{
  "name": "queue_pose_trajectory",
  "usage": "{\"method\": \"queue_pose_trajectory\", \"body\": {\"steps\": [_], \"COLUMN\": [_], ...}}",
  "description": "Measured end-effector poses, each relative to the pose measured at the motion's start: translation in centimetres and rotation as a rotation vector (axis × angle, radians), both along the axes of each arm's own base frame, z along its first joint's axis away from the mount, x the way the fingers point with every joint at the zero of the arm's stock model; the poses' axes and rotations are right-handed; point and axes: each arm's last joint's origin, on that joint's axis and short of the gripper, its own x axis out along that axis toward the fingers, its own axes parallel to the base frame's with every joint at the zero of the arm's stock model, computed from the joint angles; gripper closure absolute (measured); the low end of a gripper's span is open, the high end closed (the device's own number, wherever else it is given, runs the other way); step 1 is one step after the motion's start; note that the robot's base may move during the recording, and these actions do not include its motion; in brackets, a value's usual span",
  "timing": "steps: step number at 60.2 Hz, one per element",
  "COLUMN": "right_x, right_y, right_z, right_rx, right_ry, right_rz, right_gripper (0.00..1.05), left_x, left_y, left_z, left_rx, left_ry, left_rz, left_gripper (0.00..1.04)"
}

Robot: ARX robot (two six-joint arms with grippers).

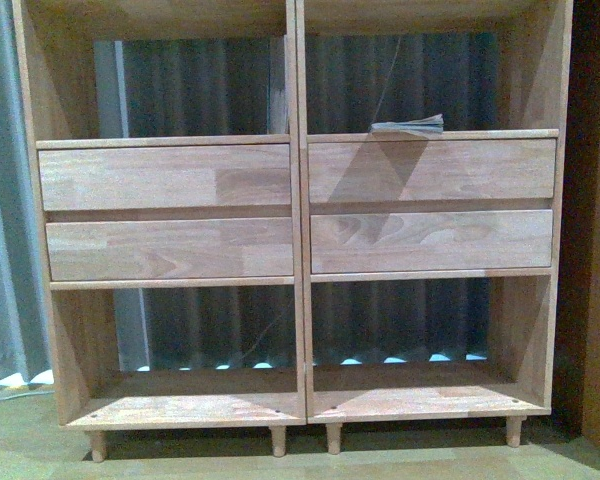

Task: Organize books on shelf

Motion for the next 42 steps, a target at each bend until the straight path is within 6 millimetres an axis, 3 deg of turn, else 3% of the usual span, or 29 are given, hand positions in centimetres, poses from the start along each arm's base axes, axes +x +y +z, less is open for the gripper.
{"method": "queue_pose_trajectory", "body": {"steps": [42], "right_x": [0.00], "right_y": [0.00], "right_z": [0.00], "right_rx": [0.000], "right_ry": [0.000], "right_rz": [0.000], "right_gripper": [0.07], "left_x": [0.00], "left_y": [0.00], "left_z": [0.00], "left_rx": [0.000], "left_ry": [0.000], "left_rz": [0.000], "left_gripper": [0.07]}}
